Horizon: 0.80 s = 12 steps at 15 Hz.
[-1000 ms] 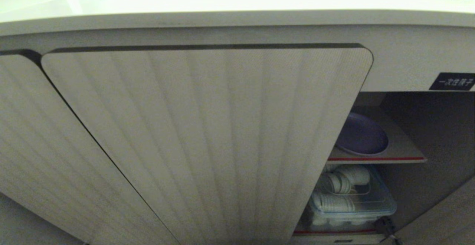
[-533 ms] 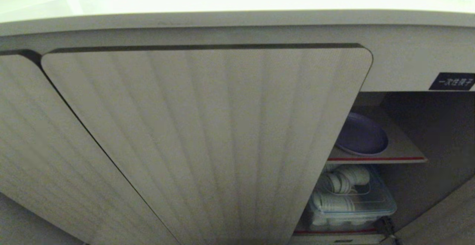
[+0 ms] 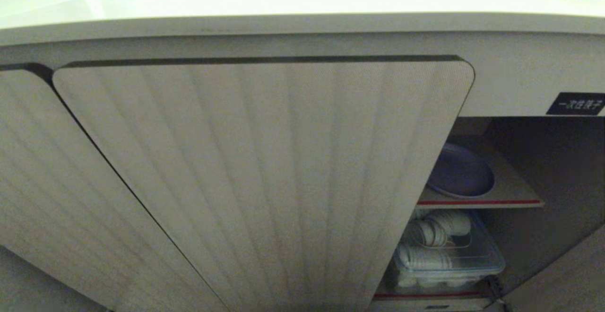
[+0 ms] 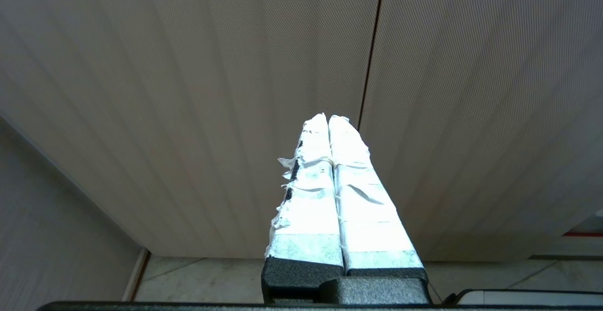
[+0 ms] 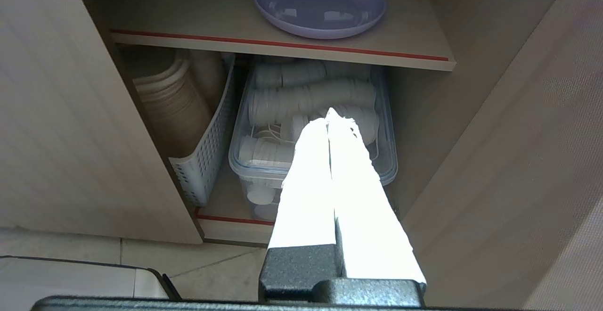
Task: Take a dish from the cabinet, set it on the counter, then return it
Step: Close the cabinet door
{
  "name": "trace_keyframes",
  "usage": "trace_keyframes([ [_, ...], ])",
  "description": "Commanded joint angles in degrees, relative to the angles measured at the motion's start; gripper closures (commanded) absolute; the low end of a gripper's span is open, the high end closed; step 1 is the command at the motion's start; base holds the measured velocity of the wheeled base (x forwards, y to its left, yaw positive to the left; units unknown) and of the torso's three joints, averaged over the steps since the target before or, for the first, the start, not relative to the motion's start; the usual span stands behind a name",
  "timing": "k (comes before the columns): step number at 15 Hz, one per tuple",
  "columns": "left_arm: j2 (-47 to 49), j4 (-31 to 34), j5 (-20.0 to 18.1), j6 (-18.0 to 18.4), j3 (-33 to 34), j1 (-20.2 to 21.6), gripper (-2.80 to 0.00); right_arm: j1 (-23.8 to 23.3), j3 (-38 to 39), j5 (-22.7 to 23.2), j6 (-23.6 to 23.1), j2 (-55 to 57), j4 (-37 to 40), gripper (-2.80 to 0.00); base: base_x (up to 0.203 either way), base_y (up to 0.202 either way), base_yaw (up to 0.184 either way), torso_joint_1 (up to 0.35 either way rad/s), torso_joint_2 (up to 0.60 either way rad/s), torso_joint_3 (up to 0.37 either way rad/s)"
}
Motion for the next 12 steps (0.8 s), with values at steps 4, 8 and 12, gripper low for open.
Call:
trace_keyframes([
  [4,-0.02,0.0,0.01,-0.02,0.0,0.0,0.0,-0.07,0.0,-0.07,0.09,-0.04,-0.01,0.0,0.0,0.0,0.0,0.0,0.0,0.0],
  [8,-0.02,0.0,0.01,-0.02,0.0,0.0,0.0,-0.07,0.0,-0.07,0.09,-0.04,-0.01,0.0,0.0,0.0,0.0,0.0,0.0,0.0],
  [12,-0.02,0.0,0.01,-0.02,0.0,0.0,0.0,-0.07,0.0,-0.07,0.09,-0.04,0.06,0.0,0.0,0.0,0.0,0.0,0.0,0.0],
])
